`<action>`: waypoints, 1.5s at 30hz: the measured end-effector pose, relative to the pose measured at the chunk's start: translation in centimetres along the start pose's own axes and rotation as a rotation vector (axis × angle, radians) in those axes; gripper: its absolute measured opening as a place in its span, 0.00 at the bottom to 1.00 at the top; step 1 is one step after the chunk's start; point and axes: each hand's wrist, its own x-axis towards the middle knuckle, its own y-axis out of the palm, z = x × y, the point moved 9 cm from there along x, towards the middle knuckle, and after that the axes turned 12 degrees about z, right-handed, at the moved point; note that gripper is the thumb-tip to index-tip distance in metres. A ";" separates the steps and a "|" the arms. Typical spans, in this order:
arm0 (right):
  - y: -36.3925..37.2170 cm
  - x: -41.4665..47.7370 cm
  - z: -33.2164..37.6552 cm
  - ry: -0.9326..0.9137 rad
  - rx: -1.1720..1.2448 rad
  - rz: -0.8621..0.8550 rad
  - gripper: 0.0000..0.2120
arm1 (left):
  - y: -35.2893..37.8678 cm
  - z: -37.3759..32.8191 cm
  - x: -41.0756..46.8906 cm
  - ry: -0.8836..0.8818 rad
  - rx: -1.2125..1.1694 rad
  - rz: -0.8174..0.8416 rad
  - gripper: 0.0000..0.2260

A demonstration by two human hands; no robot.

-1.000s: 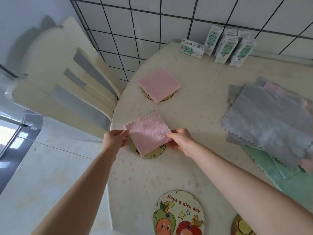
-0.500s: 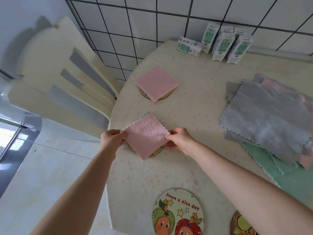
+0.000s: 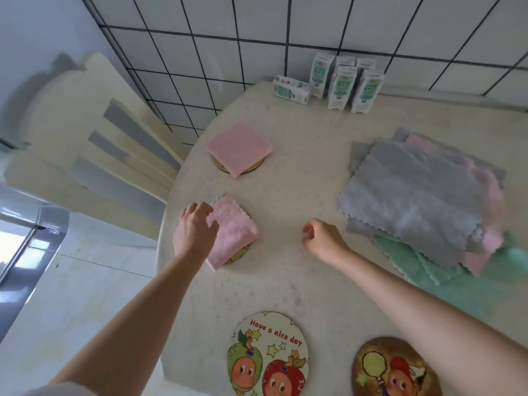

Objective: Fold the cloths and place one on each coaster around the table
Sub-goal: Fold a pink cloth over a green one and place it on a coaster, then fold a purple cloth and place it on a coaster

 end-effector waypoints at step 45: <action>-17.5 -6.2 -20.0 -0.269 -0.325 -0.076 0.06 | 21.8 -38.0 -5.2 0.864 0.219 0.252 0.07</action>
